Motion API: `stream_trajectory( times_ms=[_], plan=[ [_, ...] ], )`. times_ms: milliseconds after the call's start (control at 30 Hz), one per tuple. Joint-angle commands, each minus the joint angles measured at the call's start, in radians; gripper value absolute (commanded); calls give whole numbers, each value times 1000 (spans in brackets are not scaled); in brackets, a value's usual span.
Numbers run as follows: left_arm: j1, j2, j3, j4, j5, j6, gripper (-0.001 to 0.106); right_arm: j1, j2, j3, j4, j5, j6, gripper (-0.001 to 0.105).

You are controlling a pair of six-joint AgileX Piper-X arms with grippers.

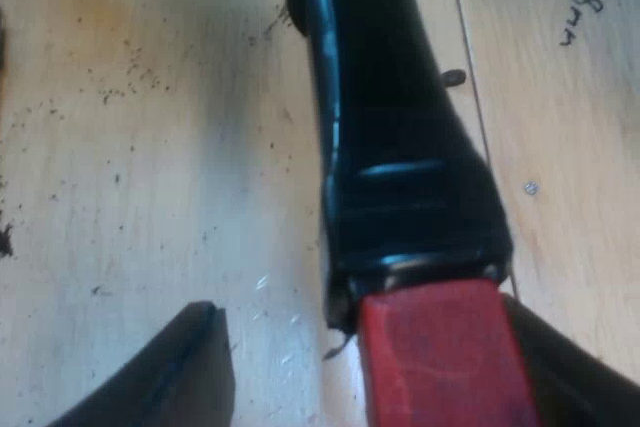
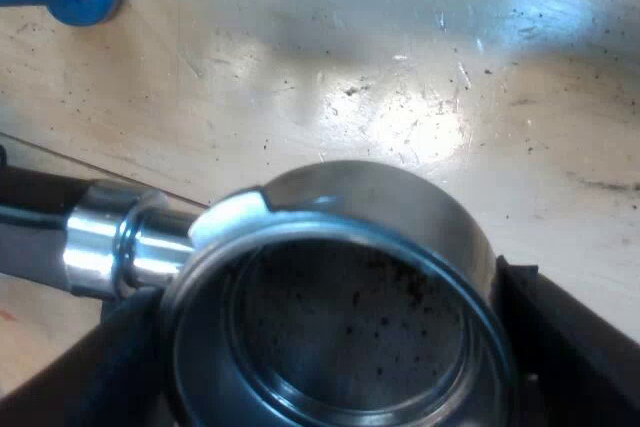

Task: Put the handle in the coffee machine

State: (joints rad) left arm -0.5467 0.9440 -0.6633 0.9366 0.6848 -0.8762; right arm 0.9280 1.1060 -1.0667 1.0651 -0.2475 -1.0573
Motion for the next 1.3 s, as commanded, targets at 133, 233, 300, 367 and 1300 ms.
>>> stream_trajectory(
  times_ms=[133,233,300,367,1300],
  plan=[
    [-3,1,-3,0,33,8,35,-6,-14,-15,-17,-26,-1,0],
    [-3,1,-3,0,33,12,17,-6,-14,-15,-21,-26,-1,0],
    [-3,1,-3,0,33,14,5,-6,-14,-15,-22,-24,-1,0],
    [-3,1,-3,2,33,14,0,-6,-14,-15,-22,-2,3,0],
    [0,1,-3,8,56,14,0,-6,-14,-22,-71,236,-17,82]
  ],
)
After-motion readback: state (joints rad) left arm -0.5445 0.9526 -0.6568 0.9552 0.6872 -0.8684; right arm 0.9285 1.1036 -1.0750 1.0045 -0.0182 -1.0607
